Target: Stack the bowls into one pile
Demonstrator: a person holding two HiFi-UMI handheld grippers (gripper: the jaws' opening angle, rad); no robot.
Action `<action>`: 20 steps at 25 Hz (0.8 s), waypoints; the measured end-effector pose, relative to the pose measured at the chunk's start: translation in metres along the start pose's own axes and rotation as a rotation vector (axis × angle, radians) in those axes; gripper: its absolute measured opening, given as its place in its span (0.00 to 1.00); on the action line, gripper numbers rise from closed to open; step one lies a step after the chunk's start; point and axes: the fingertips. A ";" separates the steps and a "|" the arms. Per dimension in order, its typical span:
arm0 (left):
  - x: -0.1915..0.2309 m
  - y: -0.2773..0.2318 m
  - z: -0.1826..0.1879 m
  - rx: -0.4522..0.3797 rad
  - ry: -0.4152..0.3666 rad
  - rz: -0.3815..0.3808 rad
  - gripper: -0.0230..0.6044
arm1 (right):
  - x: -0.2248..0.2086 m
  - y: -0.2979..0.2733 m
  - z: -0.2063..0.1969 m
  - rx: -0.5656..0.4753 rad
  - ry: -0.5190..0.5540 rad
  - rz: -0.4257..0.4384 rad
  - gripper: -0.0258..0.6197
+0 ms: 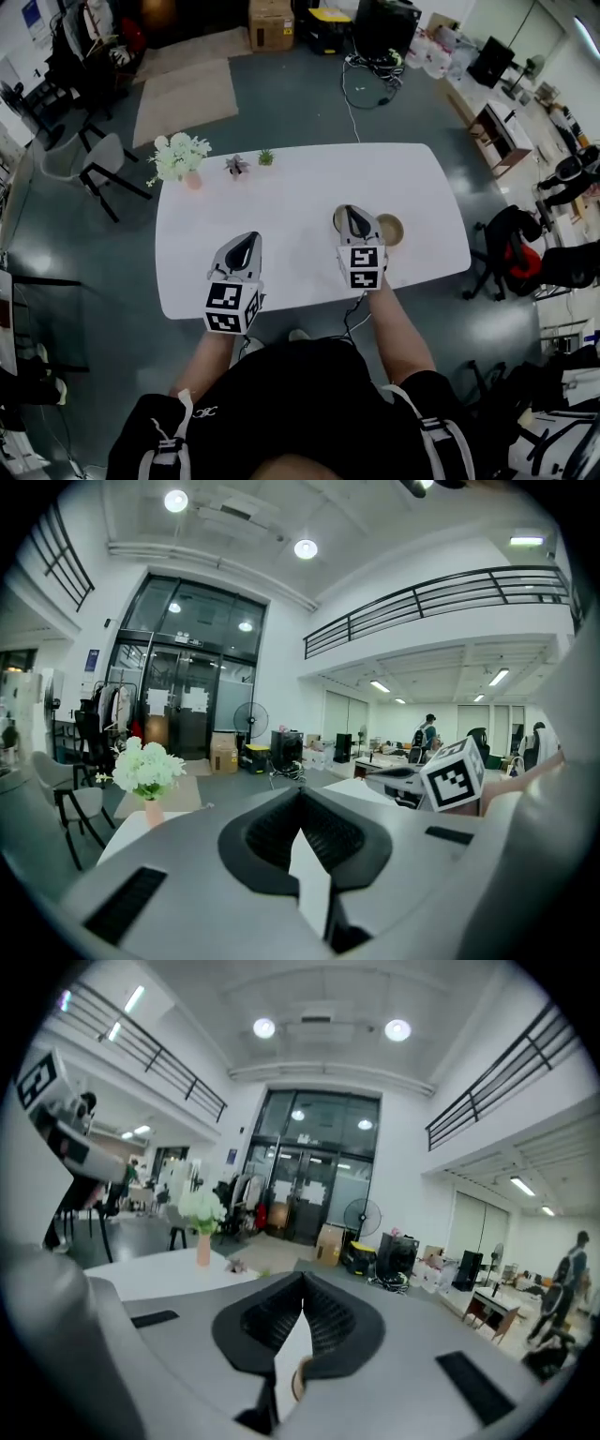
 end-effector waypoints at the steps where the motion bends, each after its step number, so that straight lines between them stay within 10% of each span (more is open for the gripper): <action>1: -0.002 -0.002 0.003 -0.006 -0.003 -0.006 0.06 | 0.000 0.010 0.014 -0.044 -0.029 -0.009 0.07; 7: -0.009 -0.008 0.021 -0.050 -0.017 -0.029 0.06 | 0.019 0.054 0.061 -0.199 -0.169 -0.016 0.07; 20: 0.021 0.017 0.022 -0.062 0.041 -0.074 0.06 | 0.078 0.067 0.085 -0.181 -0.158 0.000 0.07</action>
Point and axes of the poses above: the fingertips, and each gripper's own axes: y backward along the fingers, x to its left, z out of its top, and after that the axes turned 2 degrees about x, right-handed
